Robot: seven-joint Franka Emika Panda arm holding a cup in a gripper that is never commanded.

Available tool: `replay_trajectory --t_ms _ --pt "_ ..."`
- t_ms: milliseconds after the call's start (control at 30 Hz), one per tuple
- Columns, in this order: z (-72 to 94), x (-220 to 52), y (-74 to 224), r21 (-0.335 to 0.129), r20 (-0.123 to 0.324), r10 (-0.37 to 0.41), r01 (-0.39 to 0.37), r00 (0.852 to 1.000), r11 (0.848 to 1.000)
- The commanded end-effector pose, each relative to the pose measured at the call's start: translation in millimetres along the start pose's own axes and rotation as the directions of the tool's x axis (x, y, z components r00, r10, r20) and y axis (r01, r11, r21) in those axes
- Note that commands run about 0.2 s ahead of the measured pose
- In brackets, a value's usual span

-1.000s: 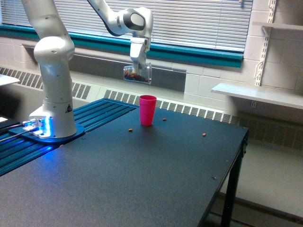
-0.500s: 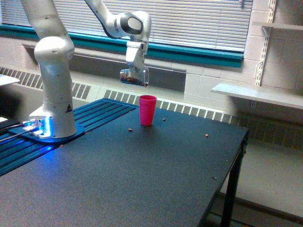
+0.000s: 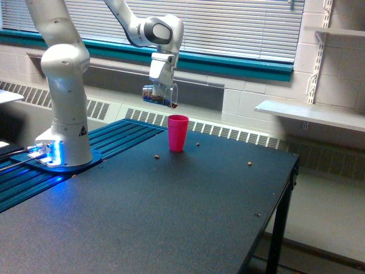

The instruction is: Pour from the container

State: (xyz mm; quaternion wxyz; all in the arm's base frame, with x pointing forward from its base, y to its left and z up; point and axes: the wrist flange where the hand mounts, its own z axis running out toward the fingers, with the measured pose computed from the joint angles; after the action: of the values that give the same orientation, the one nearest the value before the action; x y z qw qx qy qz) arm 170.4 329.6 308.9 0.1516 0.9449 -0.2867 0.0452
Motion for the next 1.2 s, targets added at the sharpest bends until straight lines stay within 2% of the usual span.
replay_trajectory --t_ms 33,433,700,1200 --pt "1.6 8.8 3.8 -0.012 0.021 -0.006 0.007 1.000 1.000" --pt "4.9 23.9 7.2 -0.020 0.048 -0.002 0.003 0.999 1.000" --pt "8.5 23.2 5.8 -0.032 0.076 -0.018 0.021 0.997 0.999" --pt "7.7 26.5 4.9 -0.054 0.091 -0.034 0.039 0.995 0.998"
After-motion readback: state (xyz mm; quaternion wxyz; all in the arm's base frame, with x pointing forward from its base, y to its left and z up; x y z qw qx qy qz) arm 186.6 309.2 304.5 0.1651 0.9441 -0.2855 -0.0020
